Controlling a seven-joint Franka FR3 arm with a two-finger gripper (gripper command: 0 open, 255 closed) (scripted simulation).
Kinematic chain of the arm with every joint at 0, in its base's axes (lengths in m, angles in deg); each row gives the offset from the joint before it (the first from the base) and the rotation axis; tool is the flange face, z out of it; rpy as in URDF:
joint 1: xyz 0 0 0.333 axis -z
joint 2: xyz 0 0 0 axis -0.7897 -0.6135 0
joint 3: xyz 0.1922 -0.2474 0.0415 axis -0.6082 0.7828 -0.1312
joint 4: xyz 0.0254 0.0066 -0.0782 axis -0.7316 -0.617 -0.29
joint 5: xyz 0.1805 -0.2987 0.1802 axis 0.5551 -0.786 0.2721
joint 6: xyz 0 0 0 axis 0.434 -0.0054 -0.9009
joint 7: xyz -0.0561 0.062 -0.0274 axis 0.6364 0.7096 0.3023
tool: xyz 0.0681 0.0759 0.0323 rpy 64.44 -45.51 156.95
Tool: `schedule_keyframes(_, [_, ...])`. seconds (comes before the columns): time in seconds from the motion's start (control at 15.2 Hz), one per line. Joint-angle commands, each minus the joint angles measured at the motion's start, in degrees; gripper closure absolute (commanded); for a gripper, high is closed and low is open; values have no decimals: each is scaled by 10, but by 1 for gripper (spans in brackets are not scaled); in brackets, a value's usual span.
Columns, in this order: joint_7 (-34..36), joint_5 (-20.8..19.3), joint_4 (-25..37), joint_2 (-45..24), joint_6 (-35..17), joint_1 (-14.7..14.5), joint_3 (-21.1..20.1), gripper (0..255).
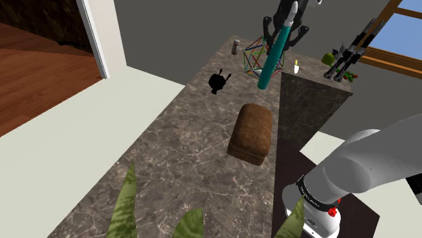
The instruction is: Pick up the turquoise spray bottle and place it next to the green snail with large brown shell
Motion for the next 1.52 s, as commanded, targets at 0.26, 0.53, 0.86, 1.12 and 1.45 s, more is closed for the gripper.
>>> schedule_keyframes(0.26, [-54,-9,135,-127,27,15,38,255])
schedule_keyframes(0.53, [-87,-3,248,-222,59,32,59,255])
schedule_keyframes(0.86, [-115,15,393,-336,103,63,74,255])
schedule_keyframes(1.12, [-125,7,342,-322,67,58,73,255])
schedule_keyframes(1.45, [-135,-1,287,-310,24,52,73,255])
